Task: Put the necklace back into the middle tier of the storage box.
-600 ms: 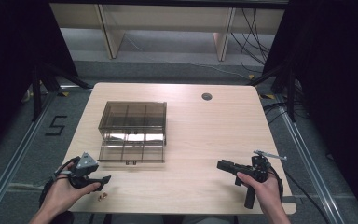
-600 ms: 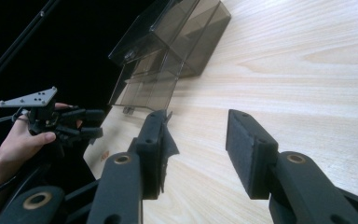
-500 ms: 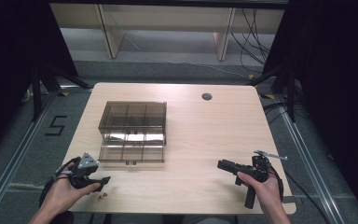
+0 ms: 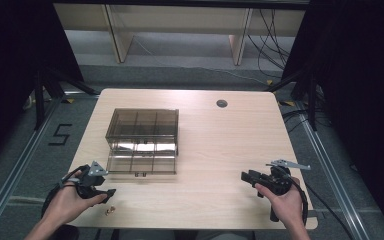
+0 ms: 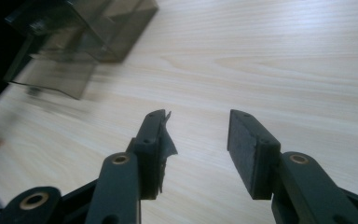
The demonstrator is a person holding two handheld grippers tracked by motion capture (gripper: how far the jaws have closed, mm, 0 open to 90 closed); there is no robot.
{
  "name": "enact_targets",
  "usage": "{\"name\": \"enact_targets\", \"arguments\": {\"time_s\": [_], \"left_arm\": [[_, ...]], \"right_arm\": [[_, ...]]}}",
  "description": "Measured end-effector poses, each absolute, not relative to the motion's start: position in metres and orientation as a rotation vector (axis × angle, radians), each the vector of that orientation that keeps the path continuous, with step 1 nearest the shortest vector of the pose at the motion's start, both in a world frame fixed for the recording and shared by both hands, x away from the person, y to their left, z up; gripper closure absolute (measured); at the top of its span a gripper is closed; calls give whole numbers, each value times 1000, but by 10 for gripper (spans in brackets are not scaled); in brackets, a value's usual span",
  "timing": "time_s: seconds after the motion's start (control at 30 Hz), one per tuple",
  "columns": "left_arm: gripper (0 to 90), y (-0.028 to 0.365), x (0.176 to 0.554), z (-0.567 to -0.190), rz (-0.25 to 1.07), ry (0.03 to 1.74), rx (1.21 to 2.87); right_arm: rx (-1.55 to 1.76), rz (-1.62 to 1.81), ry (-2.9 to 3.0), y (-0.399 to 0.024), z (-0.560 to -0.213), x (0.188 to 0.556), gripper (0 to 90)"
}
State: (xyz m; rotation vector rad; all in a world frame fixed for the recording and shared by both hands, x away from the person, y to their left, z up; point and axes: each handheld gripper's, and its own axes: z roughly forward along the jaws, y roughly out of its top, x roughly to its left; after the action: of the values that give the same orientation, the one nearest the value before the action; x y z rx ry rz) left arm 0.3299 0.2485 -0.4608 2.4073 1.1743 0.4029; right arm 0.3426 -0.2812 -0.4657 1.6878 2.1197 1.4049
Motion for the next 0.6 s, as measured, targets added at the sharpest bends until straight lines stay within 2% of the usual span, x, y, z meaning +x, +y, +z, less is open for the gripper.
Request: {"name": "enact_targets", "arguments": {"time_s": [0.27, 0.43, 0.6], "left_arm": [[486, 238, 332, -460, 305, 1100, 2537], [543, 232, 332, -461, 230, 1049, 2681], [577, 225, 326, -464, 129, 1020, 2742]], "right_arm": [[1628, 1259, 2153, -281, -465, 342, 605], [1642, 1251, 2162, -281, -465, 343, 617], [1695, 1260, 2169, -278, -465, 341, 618]]}}
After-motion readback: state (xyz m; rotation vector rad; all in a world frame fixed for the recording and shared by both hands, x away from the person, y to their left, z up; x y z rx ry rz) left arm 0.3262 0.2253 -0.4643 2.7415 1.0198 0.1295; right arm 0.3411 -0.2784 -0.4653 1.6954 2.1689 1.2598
